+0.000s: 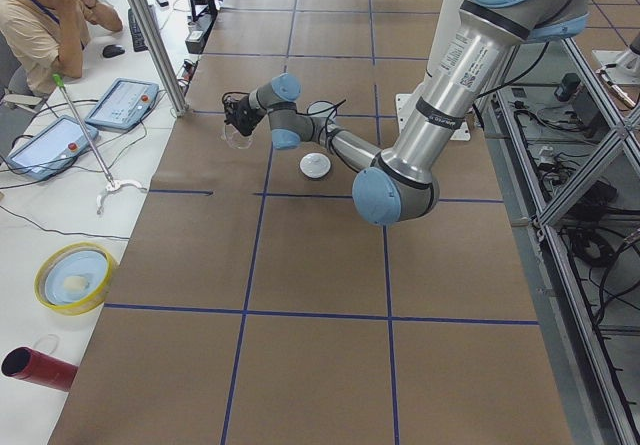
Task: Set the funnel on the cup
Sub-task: 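Lift the glass funnel and carry it over the mug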
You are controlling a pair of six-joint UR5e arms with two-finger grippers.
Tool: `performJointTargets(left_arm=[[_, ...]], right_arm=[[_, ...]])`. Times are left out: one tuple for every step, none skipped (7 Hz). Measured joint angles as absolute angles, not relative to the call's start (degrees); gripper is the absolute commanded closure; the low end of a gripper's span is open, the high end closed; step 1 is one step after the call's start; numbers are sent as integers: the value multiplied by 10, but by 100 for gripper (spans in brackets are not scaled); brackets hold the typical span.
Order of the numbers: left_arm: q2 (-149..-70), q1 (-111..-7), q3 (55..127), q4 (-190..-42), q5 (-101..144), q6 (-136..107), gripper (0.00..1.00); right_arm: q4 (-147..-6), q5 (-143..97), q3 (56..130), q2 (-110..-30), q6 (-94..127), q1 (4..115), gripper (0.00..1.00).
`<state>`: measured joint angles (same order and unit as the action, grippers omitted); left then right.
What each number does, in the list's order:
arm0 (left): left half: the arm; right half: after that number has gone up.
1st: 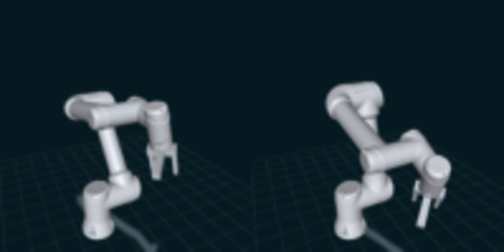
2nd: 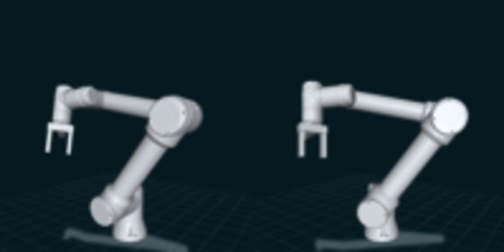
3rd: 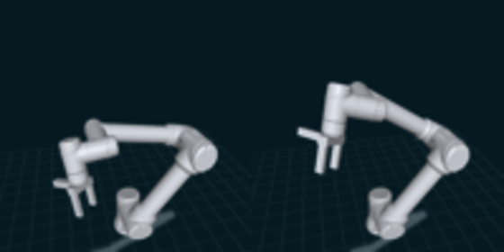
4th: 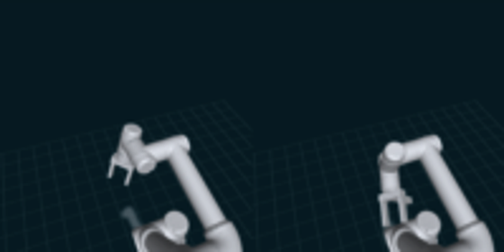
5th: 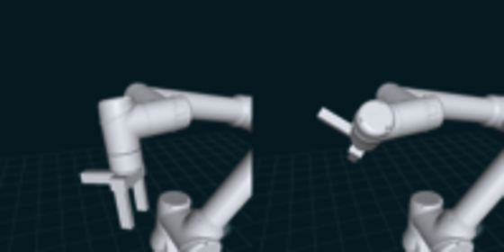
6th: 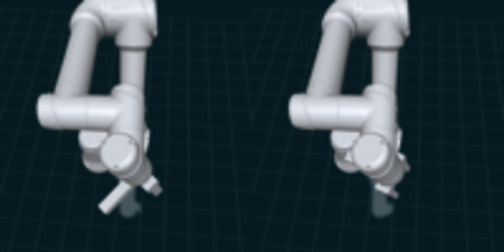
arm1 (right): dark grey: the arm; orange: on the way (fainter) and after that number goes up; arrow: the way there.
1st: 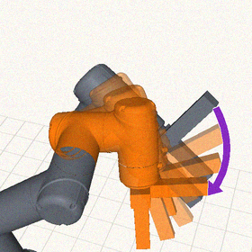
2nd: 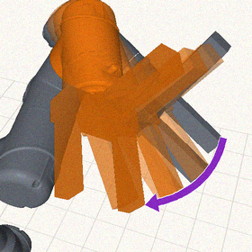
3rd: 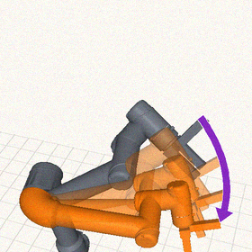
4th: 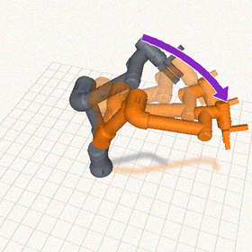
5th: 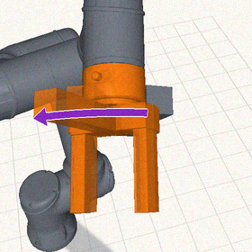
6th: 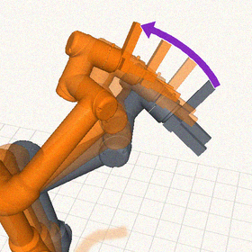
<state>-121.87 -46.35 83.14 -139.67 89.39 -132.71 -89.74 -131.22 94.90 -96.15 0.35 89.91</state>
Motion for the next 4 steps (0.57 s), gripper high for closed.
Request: performJointTargets(left_arm=[[-1225,-462,896,-1299,930,-1317,100],[-1246,-459,963,-1166,964,-1293,100],[-1276,-448,1005,-1047,990,-1266,100],[-1307,-424,1026,-955,1010,-1236,100]], right_arm=[[-897,-1312,949,-962,4,899,0],[-897,-1312,949,-962,3,899,0],[-897,-1312,949,-962,4,899,0],[-897,-1312,949,-962,4,899,0]])
